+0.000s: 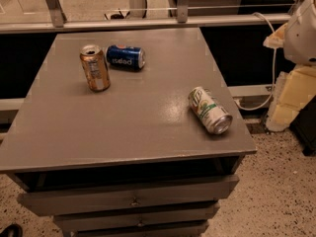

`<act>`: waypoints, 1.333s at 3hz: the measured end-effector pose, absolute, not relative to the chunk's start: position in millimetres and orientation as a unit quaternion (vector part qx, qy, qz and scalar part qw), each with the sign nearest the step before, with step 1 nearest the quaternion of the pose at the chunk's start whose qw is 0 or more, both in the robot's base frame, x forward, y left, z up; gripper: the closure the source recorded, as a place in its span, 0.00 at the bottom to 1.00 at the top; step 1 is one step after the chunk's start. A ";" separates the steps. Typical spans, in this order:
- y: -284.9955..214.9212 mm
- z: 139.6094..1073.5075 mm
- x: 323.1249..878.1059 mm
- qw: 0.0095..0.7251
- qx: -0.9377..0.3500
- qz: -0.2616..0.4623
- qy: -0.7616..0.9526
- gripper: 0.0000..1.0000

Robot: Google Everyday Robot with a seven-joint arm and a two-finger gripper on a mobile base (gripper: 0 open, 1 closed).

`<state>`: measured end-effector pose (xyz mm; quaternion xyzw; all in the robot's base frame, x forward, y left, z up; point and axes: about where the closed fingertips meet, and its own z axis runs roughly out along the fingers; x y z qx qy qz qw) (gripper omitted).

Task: Move 7up can near pepsi can

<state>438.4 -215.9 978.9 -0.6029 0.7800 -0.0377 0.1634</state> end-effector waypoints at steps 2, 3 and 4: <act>-199.2 968.0 458.0 0.178 -0.557 -0.036 0.811 0.00; -173.9 942.9 495.5 0.187 -0.481 -0.022 0.856 0.00; -158.5 913.2 533.5 0.183 -0.396 -0.010 0.900 0.00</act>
Offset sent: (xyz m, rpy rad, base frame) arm 0.0331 0.0284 -0.0229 0.0813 -0.0138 -0.2435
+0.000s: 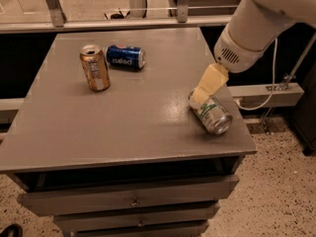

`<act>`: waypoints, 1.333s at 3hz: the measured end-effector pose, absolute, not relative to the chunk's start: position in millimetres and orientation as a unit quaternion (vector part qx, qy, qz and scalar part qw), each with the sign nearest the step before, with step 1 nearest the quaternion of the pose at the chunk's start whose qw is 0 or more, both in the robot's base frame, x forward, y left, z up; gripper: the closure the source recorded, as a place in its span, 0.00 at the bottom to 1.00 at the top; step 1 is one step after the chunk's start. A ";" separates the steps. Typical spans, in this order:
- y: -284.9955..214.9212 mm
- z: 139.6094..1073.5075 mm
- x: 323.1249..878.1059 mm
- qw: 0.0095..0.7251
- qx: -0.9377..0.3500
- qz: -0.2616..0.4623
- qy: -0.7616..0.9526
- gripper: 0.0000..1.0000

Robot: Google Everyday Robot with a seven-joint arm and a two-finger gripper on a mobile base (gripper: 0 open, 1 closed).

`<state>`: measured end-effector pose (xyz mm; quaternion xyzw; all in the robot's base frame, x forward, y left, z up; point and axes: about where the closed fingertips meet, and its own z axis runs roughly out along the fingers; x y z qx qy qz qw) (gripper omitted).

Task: Move 7up can near pepsi can

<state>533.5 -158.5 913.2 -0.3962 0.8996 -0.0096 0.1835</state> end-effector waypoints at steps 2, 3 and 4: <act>-158.5 867.3 549.9 0.165 -0.246 -0.004 0.955 0.00; -149.2 850.0 550.1 0.152 -0.182 0.002 0.971 0.02; -141.4 842.1 550.8 0.146 -0.161 0.008 0.976 0.32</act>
Offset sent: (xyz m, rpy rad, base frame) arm 0.0175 -0.0029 -0.0756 0.0850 0.0995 -0.5695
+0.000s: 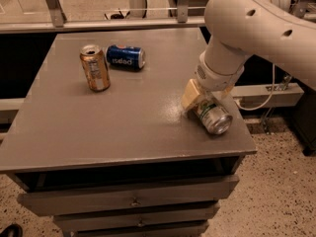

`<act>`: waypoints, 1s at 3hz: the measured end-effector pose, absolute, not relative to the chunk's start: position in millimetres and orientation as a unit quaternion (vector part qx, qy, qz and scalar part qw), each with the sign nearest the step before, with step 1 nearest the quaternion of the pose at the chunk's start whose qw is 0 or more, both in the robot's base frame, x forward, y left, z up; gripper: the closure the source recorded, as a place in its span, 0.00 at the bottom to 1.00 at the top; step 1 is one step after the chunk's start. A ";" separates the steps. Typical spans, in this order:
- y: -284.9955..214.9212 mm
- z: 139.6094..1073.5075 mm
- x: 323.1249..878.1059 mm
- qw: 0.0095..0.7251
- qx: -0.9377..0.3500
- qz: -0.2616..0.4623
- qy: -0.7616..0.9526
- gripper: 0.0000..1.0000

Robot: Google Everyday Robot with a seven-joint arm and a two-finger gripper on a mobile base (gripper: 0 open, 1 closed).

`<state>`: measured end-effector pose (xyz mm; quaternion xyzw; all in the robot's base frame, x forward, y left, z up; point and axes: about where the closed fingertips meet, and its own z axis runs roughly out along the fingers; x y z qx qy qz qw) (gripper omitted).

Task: Move 7up can near pepsi can

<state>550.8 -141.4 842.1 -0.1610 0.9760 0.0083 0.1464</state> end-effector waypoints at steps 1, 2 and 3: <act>-140.4 845.1 555.2 0.153 -0.170 0.010 0.973 0.63; -140.3 873.5 569.4 0.204 -0.225 0.013 0.953 0.94; -146.1 920.0 593.9 0.322 -0.270 0.056 0.906 1.00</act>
Offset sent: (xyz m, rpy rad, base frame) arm 0.0311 -0.0021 0.0450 -0.0102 -0.1766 0.2124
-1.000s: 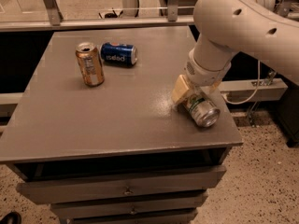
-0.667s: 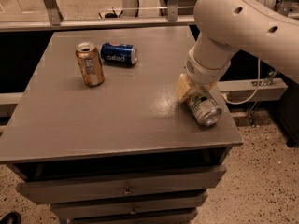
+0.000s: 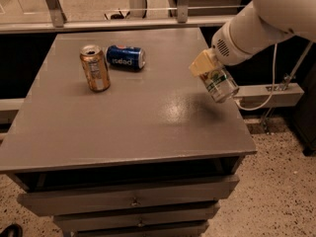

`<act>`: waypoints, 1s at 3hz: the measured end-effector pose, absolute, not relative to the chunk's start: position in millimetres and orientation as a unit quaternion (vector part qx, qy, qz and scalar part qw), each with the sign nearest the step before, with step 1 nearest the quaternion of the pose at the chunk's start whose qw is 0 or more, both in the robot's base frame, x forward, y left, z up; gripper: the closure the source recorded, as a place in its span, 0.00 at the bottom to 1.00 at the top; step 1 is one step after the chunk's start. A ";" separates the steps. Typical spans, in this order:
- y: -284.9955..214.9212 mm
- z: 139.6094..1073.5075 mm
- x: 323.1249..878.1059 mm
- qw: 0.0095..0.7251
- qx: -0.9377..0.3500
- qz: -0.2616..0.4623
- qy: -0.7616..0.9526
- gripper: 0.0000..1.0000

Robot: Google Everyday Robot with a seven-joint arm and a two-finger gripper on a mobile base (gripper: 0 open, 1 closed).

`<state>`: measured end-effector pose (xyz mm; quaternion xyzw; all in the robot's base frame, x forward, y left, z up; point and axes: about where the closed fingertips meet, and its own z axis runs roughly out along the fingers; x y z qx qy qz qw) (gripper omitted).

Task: Move 7up can near pepsi can

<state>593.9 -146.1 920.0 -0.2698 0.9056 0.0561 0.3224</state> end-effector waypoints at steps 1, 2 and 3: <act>-149.7 963.8 611.4 0.430 -0.265 0.118 0.855 1.00; -154.5 987.8 607.5 0.473 -0.266 0.132 0.830 1.00; -155.1 986.3 607.8 0.473 -0.266 0.132 0.830 1.00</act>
Offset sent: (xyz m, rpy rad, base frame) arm 0.0139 -0.0028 0.0343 0.1450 -0.1546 0.0401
